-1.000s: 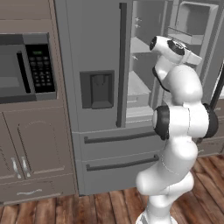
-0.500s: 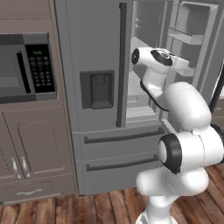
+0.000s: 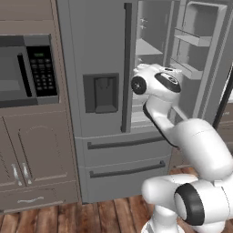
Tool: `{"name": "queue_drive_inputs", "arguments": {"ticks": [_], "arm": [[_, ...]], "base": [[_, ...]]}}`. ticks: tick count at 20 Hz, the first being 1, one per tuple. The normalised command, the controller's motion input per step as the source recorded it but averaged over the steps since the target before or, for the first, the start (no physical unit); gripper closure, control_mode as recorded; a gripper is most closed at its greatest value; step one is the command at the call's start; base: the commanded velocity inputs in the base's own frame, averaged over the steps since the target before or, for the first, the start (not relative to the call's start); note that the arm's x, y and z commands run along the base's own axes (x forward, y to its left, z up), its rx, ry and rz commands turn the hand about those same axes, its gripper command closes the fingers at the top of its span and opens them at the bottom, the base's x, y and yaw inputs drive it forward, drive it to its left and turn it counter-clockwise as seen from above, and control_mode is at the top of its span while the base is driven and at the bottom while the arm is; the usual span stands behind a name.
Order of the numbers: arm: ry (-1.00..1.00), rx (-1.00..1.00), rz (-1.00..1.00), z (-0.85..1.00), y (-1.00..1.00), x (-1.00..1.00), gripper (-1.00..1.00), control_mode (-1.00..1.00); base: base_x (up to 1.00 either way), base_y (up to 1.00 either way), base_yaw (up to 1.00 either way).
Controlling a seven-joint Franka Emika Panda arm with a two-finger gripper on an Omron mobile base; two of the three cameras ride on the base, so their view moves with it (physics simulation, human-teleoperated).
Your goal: Take the lemon wedge from the fridge and place it on the plate with fish on the dining counter.
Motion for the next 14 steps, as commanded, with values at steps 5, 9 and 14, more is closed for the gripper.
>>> {"name": "queue_drive_inputs", "arguments": {"ticks": [5, 9, 14], "arm": [[0.03, 0.13, 0.44, 0.0, 0.87, 0.06, -1.0, -1.0], [0.29, 0.24, 0.38, 0.0, 0.46, 0.36, -1.0, -1.0], [0.27, 0.13, 0.24, 0.0, 0.26, 0.19, -1.0, -1.0]], "base": [[0.0, 0.0, 0.0], [0.0, 0.0, 0.0], [0.0, 0.0, 0.0]]}}
